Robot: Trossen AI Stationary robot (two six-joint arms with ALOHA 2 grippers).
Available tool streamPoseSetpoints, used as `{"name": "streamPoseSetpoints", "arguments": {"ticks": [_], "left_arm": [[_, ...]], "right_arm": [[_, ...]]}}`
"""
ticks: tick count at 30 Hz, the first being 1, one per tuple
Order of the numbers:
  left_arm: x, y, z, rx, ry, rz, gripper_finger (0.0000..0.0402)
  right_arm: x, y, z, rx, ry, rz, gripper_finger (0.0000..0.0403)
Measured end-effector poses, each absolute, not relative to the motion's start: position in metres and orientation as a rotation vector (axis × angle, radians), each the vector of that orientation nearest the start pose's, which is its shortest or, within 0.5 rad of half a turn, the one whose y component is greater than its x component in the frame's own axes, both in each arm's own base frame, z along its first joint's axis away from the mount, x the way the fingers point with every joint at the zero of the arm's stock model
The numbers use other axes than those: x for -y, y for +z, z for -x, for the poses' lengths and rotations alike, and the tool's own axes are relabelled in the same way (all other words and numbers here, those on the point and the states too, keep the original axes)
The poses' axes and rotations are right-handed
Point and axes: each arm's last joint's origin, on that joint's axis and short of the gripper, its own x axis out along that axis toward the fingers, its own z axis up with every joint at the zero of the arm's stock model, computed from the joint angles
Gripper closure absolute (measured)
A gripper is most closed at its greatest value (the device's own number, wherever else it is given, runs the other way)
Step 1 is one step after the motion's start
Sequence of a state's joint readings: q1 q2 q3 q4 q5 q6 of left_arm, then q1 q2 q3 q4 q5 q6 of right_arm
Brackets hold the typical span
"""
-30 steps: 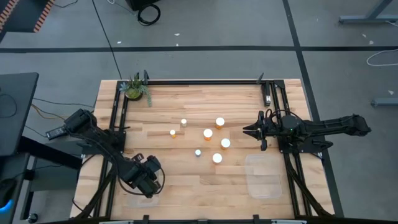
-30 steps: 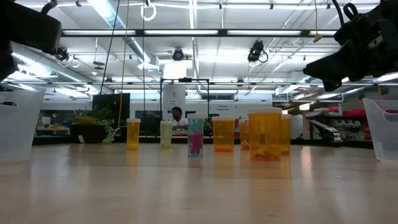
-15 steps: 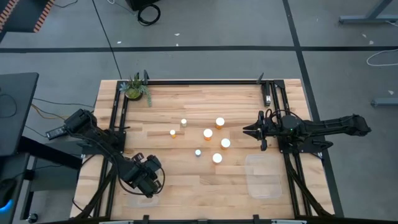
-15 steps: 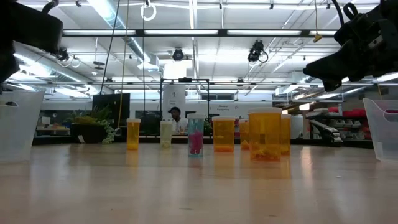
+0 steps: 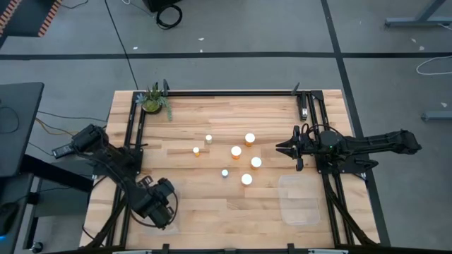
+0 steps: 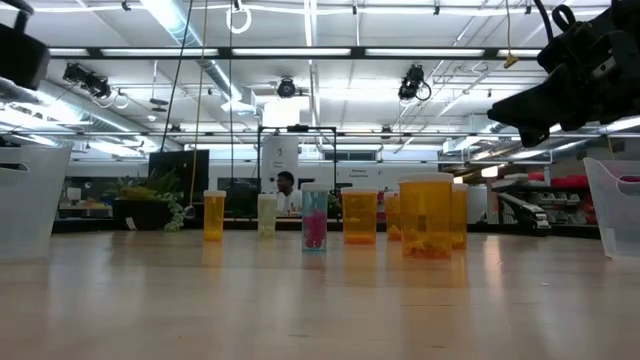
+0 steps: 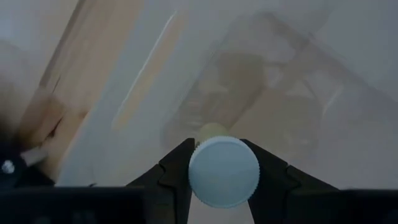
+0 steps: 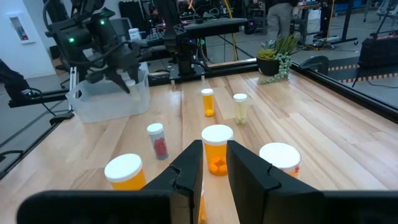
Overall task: Pick and place medicine bottles into bin by pill shape (circle, oval)
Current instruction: Put the small yellow pill bottle into the left transparent bin
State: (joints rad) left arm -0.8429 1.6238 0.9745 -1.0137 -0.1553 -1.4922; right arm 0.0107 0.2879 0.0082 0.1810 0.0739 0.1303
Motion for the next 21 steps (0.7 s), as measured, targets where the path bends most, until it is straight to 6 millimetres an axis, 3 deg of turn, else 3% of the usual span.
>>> {"name": "streamPoseSetpoints", "arguments": {"ticks": [10, 21], "left_arm": [[0.197, 0.171, -0.161, -1.378, 0.661, 0.419, 0.0284], [0.197, 0.171, -0.160, -1.364, 0.705, 0.442, 0.0243]], "right_arm": [[0.001, 0.159, -0.115, -0.094, -0.069, -0.126, 0.0324], [0.001, 0.159, -0.115, -0.095, -0.070, -0.126, 0.0324]]}}
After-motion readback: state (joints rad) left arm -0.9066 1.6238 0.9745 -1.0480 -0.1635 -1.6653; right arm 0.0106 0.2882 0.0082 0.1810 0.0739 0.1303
